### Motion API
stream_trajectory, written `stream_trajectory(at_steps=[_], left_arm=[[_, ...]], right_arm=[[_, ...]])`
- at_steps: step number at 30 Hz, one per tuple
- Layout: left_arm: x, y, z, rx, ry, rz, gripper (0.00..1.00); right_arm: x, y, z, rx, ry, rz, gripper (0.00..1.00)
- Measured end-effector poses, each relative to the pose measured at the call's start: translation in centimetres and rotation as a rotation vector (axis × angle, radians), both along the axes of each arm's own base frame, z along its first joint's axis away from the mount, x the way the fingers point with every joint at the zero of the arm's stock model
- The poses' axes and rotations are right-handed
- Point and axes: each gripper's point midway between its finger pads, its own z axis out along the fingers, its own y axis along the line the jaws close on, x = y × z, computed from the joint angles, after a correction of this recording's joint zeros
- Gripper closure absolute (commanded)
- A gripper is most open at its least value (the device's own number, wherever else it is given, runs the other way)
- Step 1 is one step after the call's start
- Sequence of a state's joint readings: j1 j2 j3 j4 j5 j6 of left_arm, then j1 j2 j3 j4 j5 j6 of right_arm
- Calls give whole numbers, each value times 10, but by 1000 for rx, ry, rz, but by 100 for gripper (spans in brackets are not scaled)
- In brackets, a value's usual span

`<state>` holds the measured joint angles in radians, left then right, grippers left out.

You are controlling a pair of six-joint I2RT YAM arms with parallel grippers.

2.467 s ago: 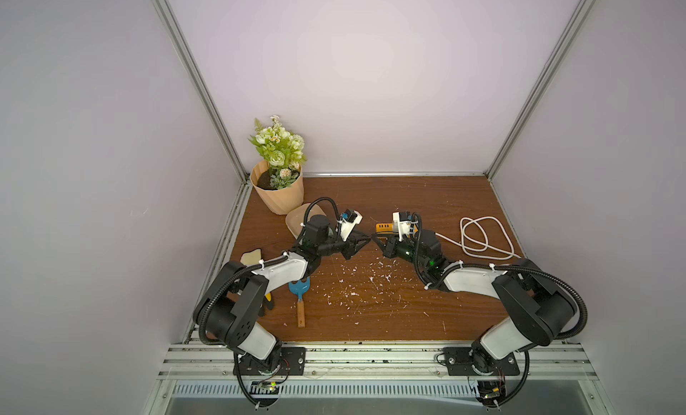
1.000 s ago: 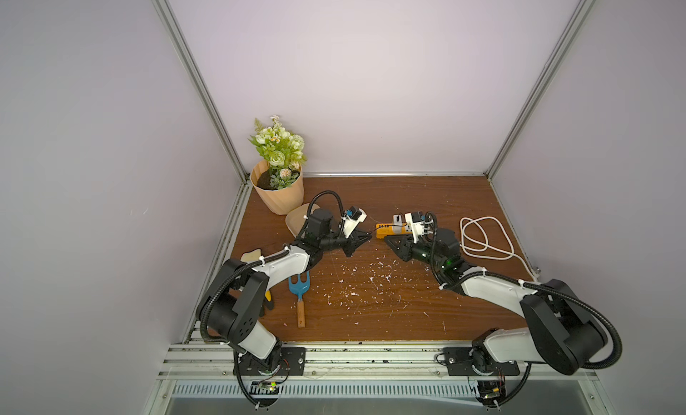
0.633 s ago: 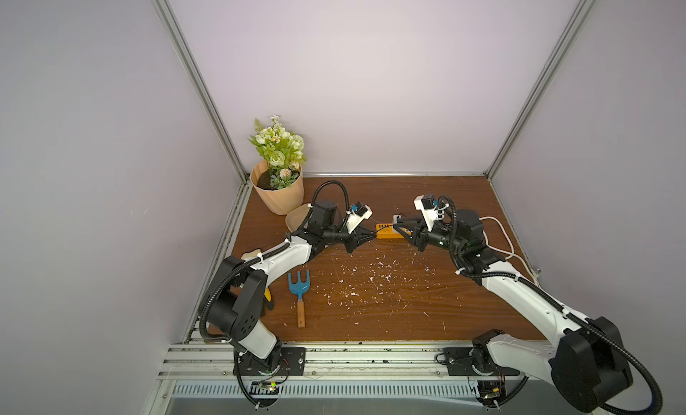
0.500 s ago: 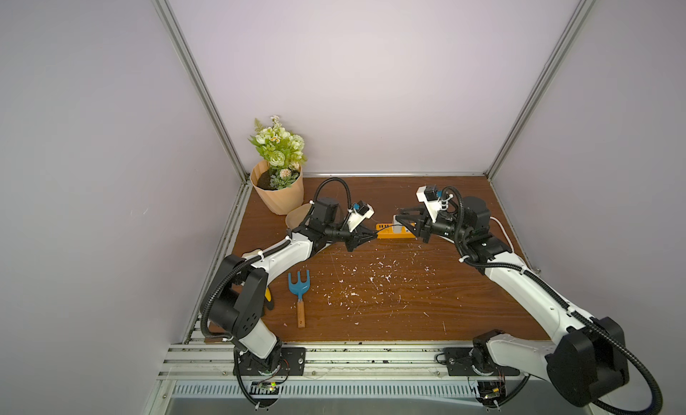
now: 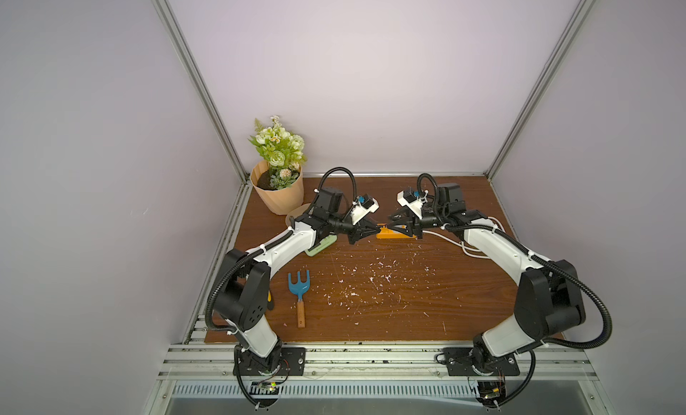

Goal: Charge the electronic scale
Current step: Pick up the charging cable from the center of the board.

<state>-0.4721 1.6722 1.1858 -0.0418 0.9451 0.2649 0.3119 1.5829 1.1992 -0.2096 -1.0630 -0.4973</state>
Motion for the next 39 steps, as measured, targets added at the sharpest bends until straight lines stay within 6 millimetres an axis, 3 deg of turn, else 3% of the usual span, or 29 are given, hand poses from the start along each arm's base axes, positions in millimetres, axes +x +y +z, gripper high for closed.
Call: stream_trajectory(at_steps=[9,15,23,27,30,33,35,39], left_arm=[[1,-3,-4,20,18,-9,89],[2,-5,1,18,7,-14,89],[-1,-8,2,23,7,-24,89],[0,-7,1,28,6,-17,87],[1,-7,1,30,4,-13,75],[4,-8,2,32,-3,2,51],[9,-7,2,34,-6,34,41],[19,6,1,53,-34,166,32]], right_arm=[[-1,4,-3,-2,-18,62,60],[-2,9,-11,-16,7,84,66],[-2,15,-17,-25,30,99,81],[-3,14,-18,-28,38,104,96],[-3,14,-17,-29,41,103,100],[-2,15,-15,-27,41,101,100],[-1,15,-15,-28,46,96,100],[4,15,-14,-26,71,69,100]])
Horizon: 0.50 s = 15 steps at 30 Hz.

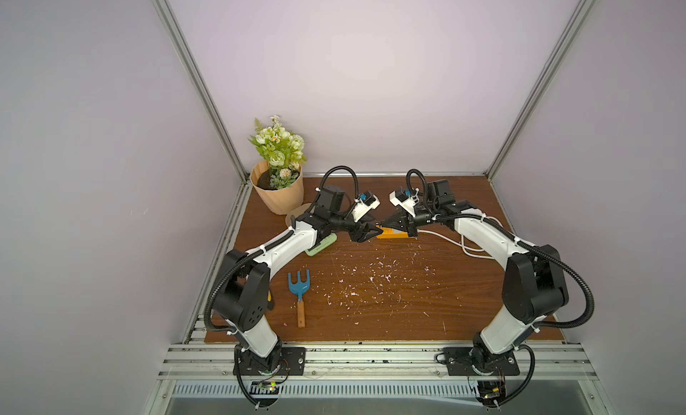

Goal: Charge the electronic scale
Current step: Pick up the charging cable from the center of the board.

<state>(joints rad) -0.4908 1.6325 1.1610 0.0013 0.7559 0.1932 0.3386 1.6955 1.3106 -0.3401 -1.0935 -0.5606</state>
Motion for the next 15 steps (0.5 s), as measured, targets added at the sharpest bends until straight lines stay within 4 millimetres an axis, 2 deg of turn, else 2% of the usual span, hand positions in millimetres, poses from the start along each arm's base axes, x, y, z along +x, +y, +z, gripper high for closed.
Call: stream_trajectory(at_steps=[2,5,6,9,10,13,15], left_arm=[[5,14,3,-3,-17,99,29],[16,47,8,-8,-49,312,23],[24,63,9,-3,-58,414,23],[43,112,8,-10,-46,703,34],[49,132,5,-14,-30,804,34],[62,197,-13,-28,50,1102,31],[62,238,-32,-35,118,1277,31]], right_arm=[[5,0,1,-3,4,-23,100],[15,-1,3,-5,5,-69,100],[19,-2,4,-6,6,-86,100],[30,-4,3,-8,14,-134,100],[33,-4,2,-8,20,-147,100],[43,-4,-6,-20,55,-192,100],[49,-5,-13,-31,85,-221,100]])
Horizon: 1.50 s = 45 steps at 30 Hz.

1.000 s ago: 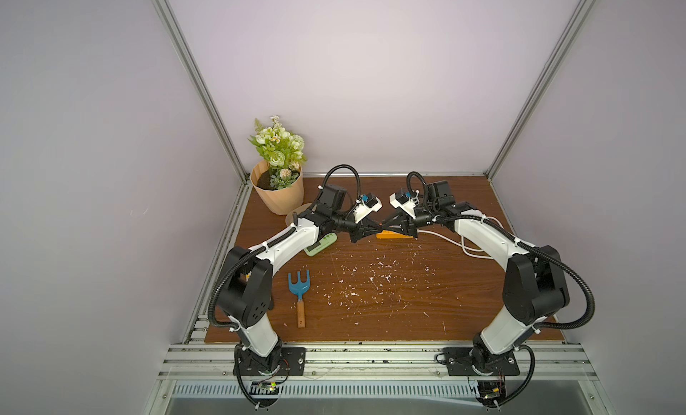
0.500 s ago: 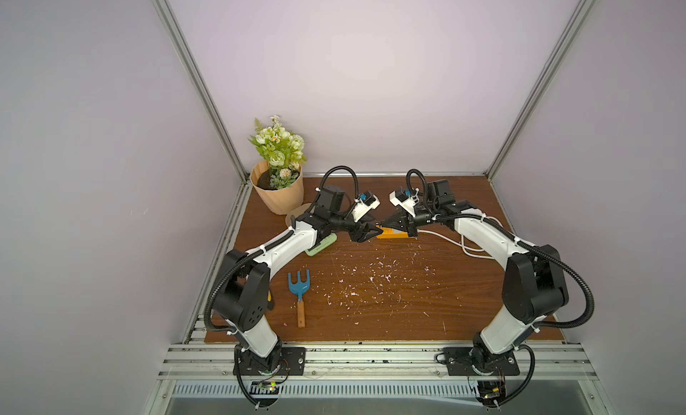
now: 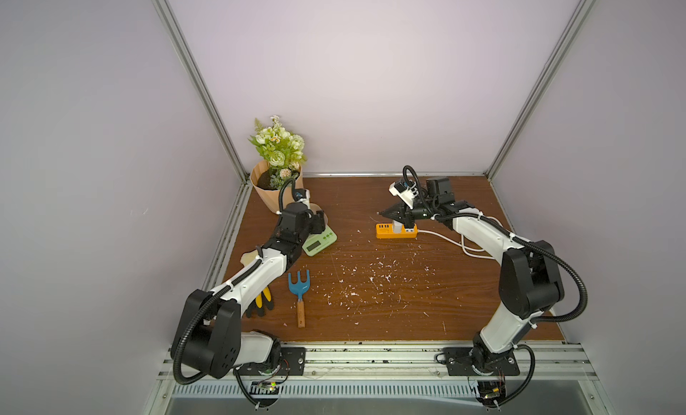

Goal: Charge the electronic scale
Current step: Pick up the charging cable from the center of the board, then pick up the electronic scale at the center of the board.

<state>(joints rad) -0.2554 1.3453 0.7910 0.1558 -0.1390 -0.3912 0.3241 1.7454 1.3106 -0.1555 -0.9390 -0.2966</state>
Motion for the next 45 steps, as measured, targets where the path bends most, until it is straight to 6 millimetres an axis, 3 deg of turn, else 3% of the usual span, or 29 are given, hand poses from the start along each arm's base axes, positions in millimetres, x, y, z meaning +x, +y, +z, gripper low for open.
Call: stream_trajectory(at_steps=[3,8,16,25,31,36,45], left_arm=[[-9,44,-24,-22,71,195,30],[-11,61,-40,-34,141,322,31],[1,62,-75,-47,255,363,37],[6,69,-95,-79,315,385,51],[8,69,-107,-97,349,380,70],[14,66,-106,-117,348,363,99],[24,38,-96,-145,334,200,100]], right_arm=[[7,0,-12,-10,51,-36,100],[12,-1,-24,-17,125,-79,100],[14,-1,-28,-7,184,-106,100],[16,-1,-26,6,223,-131,100],[19,-1,-26,12,253,-162,100],[20,-1,-28,17,283,-178,100],[20,-1,-33,36,363,-211,100]])
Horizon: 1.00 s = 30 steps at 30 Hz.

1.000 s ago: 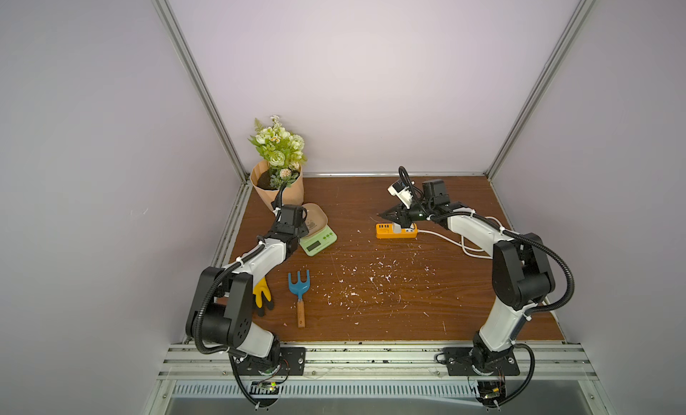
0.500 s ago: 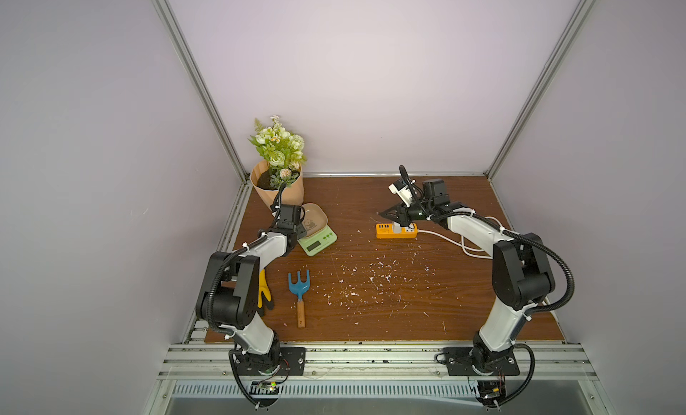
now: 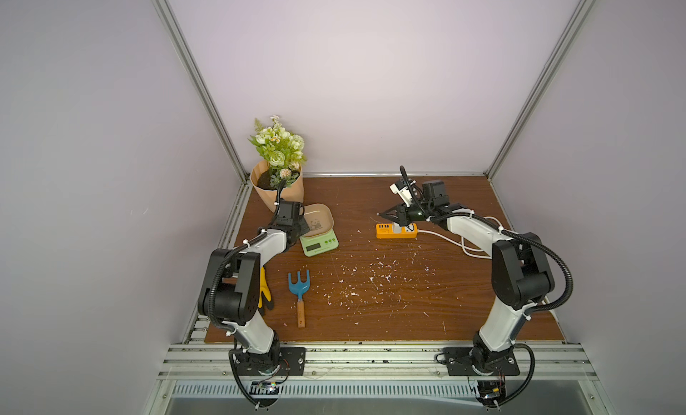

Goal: Charge the electronic scale
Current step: Pick up the electronic scale at the center of the board.

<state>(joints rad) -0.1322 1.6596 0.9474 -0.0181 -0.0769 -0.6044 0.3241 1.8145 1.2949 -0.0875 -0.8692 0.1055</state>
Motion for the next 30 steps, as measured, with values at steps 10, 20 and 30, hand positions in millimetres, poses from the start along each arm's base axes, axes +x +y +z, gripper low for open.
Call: stream_trajectory(at_steps=[10,20,30], left_arm=[[7,-71,36,-156,-118,-344,100],[21,-95,117,-202,-370,-484,100],[24,-107,136,-243,-450,-520,100]], right_arm=[[-16,-5,-20,23,97,-34,100],[-25,-2,-2,99,50,-15,100],[-29,5,5,151,38,-15,100]])
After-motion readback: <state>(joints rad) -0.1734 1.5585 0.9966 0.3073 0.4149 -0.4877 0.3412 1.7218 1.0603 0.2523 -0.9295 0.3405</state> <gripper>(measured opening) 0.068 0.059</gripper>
